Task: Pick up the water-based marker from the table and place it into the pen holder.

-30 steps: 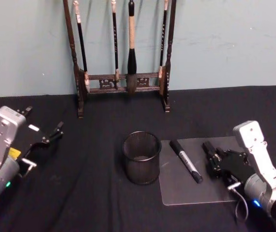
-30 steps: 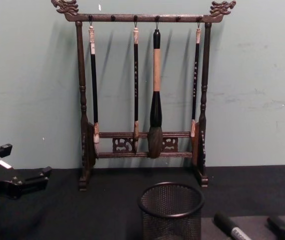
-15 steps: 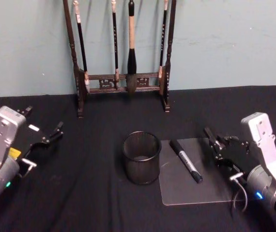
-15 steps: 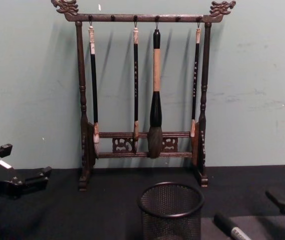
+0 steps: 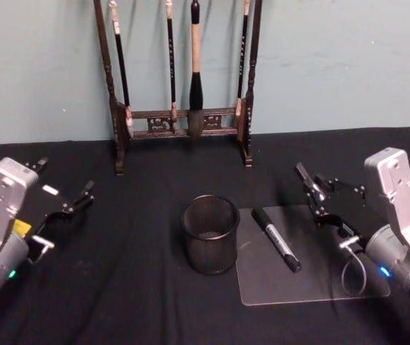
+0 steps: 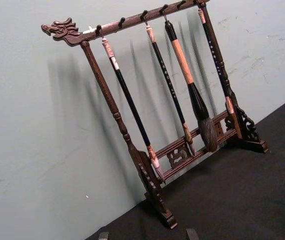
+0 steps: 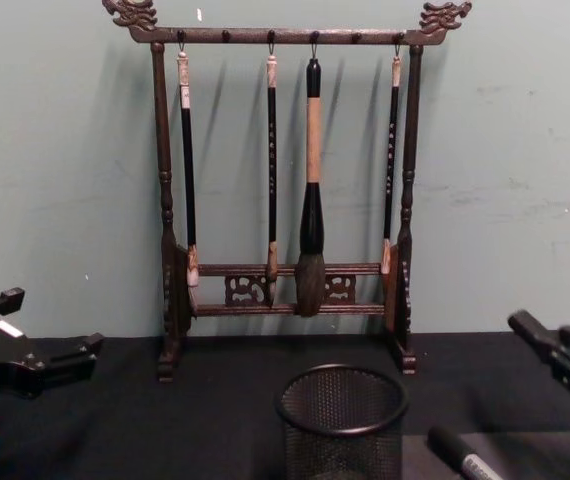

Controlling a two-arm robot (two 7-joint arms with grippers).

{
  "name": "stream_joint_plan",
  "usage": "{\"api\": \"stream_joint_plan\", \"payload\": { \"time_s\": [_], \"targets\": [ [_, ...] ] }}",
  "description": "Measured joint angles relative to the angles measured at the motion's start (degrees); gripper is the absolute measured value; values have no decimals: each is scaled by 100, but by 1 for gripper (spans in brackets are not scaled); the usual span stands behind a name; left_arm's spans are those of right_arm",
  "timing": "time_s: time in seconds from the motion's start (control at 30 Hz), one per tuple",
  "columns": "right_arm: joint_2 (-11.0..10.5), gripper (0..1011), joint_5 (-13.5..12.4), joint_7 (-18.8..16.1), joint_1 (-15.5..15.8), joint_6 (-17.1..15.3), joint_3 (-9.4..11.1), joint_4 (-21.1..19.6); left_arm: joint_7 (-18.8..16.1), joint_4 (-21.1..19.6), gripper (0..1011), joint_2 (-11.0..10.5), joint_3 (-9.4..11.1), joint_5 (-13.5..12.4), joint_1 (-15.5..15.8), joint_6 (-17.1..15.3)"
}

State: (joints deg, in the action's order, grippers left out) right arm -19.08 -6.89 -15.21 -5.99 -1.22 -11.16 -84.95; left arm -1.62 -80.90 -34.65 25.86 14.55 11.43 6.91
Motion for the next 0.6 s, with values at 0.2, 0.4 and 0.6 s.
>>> {"api": "stream_joint_plan", "payload": {
  "time_s": [0.2,0.4,0.6],
  "targets": [
    [19,214,-47,-178,-99,235,-14,-16,0,0,1001,0,0,0,0,0],
    [51,214,-141,-373,-212,457,-112,39,0,0,1001,0,0,0,0,0],
    [97,214,-287,-584,-340,684,-239,156,0,0,1001,0,0,0,0,0]
  ]
}}
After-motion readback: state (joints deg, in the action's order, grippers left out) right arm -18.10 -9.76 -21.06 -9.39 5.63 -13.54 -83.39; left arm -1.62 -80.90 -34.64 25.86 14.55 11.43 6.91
